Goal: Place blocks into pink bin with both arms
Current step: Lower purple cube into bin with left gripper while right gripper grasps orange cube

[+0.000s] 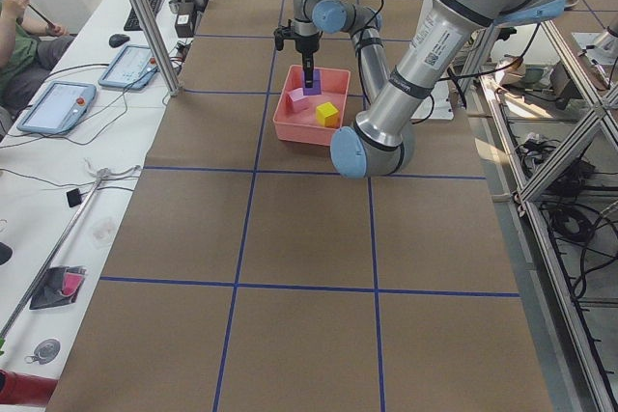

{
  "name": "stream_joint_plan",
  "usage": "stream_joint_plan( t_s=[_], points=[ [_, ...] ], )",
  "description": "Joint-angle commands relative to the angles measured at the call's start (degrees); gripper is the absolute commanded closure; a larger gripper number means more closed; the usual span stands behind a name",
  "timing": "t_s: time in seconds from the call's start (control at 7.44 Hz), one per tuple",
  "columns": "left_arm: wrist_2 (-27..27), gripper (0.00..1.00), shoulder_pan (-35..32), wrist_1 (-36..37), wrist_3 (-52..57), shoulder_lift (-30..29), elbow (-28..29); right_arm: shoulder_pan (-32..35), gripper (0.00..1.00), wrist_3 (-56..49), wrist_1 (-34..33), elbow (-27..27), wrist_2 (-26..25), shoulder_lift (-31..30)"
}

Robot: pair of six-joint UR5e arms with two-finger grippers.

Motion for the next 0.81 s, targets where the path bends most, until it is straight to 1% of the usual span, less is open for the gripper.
stream_joint_plan(
  t_s=[0.0,0.13,0.4,0.67],
  points=[
    [0.0,1.0,0.1,0.0,0.1,0.0,0.1,-0.1,0.01,0.4,2.8,-3.8,0.0,1.0],
    [0.0,1.0,0.1,0.0,0.3,0.1,0.3,-0.1,0.0,0.5,2.8,-4.7,0.2,1.1],
    [0.0,1.0,0.2,-0.1,0.6,0.6,0.4,-0.3,0.0,1.8,2.8,-4.8,0.2,1.7],
    [0.0,1.0,0.1,-0.1,0.7,0.6,0.4,-1.9,0.0,3.7,2.9,-4.9,0.1,1.8]
  ],
)
